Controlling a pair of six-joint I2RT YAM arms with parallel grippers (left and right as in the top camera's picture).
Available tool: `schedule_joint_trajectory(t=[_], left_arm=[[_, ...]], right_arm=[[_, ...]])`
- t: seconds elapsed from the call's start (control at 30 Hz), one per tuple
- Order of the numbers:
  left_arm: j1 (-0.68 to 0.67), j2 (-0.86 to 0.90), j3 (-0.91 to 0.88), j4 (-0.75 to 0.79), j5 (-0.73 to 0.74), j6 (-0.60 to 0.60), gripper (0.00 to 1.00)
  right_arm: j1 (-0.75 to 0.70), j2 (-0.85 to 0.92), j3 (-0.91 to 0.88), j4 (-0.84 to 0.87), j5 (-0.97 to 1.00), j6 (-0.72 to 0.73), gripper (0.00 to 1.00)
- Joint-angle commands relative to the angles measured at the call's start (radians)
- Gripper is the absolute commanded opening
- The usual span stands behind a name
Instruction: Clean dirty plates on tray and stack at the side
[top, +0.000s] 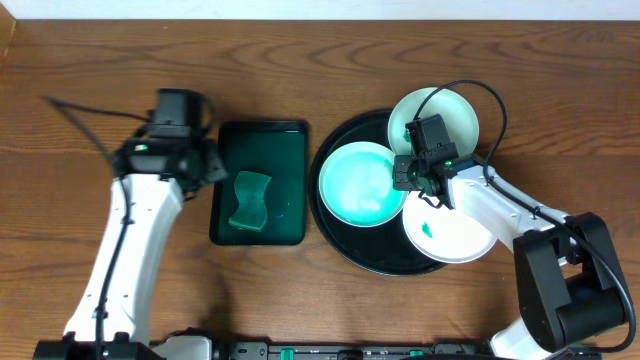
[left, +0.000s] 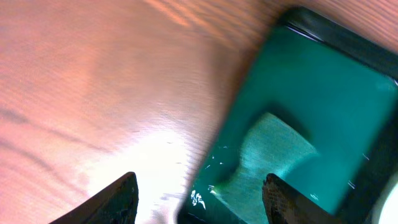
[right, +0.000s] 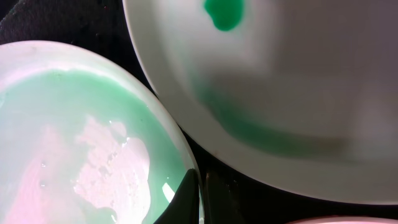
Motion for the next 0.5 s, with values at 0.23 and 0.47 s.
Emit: schedule_joint_trajectory(t=[0.23, 0.47], left_arm=[[0.152, -0.008, 0.026, -0.037, -0.011, -0.016, 0.70], [0.152, -0.008, 0.026, -0.036, -0.011, -0.016, 0.79]], right_arm=[[0.006, 0.009, -0.002, -0.001, -0.032, -0.002, 0.01], [0.005, 0.009, -0.002, -0.002, -0.031, -0.002, 0.06]])
